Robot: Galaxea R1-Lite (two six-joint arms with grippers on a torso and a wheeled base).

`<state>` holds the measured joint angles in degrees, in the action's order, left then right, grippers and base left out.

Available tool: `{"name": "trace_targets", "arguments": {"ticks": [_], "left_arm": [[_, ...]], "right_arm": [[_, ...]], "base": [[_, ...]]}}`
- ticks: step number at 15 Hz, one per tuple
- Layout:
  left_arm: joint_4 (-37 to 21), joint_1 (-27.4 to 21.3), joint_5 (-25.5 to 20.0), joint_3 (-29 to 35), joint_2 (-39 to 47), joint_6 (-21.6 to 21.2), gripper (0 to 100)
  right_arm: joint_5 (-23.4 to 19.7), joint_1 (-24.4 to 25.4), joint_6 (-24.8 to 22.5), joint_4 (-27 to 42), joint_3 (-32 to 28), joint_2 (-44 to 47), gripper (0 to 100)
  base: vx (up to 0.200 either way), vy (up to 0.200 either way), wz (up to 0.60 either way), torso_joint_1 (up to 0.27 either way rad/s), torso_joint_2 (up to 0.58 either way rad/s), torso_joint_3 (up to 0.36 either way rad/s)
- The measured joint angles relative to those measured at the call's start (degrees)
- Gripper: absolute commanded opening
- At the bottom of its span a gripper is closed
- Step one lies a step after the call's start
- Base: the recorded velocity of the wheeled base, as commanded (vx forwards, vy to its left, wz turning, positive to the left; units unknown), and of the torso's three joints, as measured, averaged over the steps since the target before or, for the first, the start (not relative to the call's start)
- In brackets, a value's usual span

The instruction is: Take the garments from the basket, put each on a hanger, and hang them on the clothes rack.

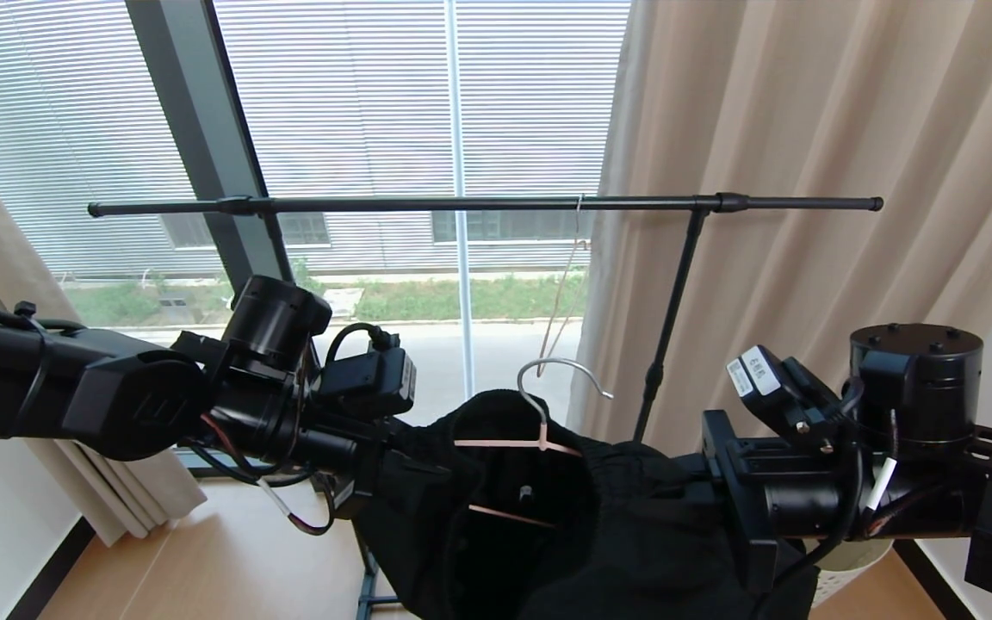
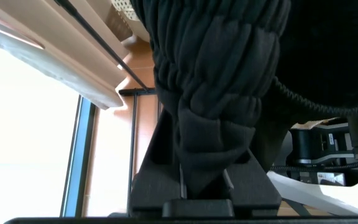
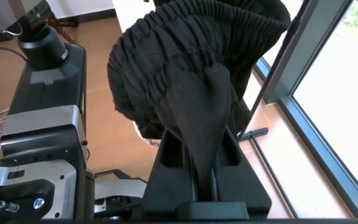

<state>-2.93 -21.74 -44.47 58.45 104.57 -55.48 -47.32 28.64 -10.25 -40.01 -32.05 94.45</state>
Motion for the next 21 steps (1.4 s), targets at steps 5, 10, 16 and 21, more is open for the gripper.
{"name": "trace_targets", "arguments": {"ticks": [5,10,16,21], "left_arm": [[0.0,0.2,0.2,-0.5,-1.3,0.1,0],[0.8,2.1,0.3,-0.8,-3.4,0.3,0],[0.7,5.4,0.0,-3.9,-6.8,2.2,0],[0.7,6.4,-0.1,-5.2,-8.3,2.2,0]], "right_arm": [[0.4,-1.2,1.7,-0.3,-0.4,0.2,100],[-0.2,-5.8,-6.6,-0.1,0.2,0.3,100],[-0.2,-7.7,-10.9,0.0,0.6,0.4,100],[2.3,-9.2,-15.5,0.2,0.6,2.0,100]], "base": [[0.000,0.000,0.00,0.000,0.00,0.000],[0.000,0.000,0.00,0.000,0.00,0.000],[0.000,0.000,0.00,0.000,0.00,0.000],[0.000,0.000,0.00,0.000,0.00,0.000]]}}
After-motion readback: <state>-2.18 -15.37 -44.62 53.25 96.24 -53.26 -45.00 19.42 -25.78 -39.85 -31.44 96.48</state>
